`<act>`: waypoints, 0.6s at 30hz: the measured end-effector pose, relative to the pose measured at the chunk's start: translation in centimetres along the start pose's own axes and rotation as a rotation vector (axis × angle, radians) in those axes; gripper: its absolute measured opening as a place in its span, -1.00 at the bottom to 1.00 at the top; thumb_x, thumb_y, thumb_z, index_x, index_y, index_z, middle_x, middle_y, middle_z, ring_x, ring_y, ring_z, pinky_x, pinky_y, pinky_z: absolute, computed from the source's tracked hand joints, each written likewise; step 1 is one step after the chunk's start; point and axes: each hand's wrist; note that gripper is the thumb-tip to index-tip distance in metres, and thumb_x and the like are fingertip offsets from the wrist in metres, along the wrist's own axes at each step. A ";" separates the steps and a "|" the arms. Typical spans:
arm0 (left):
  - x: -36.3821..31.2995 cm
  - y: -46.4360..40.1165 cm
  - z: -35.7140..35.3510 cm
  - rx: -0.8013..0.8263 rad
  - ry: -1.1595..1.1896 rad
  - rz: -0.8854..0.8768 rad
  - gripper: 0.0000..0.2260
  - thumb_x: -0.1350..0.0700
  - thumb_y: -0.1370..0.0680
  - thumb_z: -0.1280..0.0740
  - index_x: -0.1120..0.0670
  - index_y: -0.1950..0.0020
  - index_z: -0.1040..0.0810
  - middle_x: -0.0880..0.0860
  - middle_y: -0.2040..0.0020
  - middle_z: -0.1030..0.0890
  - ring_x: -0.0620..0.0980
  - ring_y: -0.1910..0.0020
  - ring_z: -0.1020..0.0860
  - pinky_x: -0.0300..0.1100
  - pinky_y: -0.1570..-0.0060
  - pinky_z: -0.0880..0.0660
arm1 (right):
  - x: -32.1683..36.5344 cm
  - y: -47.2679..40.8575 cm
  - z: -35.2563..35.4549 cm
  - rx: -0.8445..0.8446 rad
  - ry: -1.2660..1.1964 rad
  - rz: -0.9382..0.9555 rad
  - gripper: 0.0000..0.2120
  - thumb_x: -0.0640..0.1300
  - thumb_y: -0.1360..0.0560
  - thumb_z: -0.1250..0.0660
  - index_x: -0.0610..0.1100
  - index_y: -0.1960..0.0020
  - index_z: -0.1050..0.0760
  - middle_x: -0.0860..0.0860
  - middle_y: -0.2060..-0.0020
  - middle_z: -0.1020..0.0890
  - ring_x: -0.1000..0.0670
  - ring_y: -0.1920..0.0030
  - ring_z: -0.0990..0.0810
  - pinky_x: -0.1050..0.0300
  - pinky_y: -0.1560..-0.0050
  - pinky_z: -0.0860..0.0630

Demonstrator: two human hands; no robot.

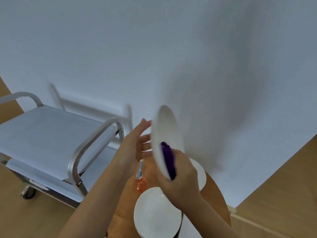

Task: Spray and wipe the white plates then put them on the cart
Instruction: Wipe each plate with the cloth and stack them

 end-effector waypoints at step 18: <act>2.8 -2.5 1.8 -0.524 0.200 0.113 -0.60 -0.22 -0.55 -0.23 0.08 -0.06 -0.60 0.06 0.14 -0.71 0.04 0.16 -0.69 -0.05 0.21 -0.63 | -4.9 -1.1 2.6 -0.032 -0.895 -0.983 -0.42 0.17 -0.23 -0.53 -0.08 -0.14 -0.50 -0.13 0.01 -0.65 -0.20 0.02 -0.63 -0.07 0.13 -0.58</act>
Point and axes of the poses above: each hand's wrist, its own y-axis away from the middle knuckle, its own z-axis out of the back of the hand, x = y × z
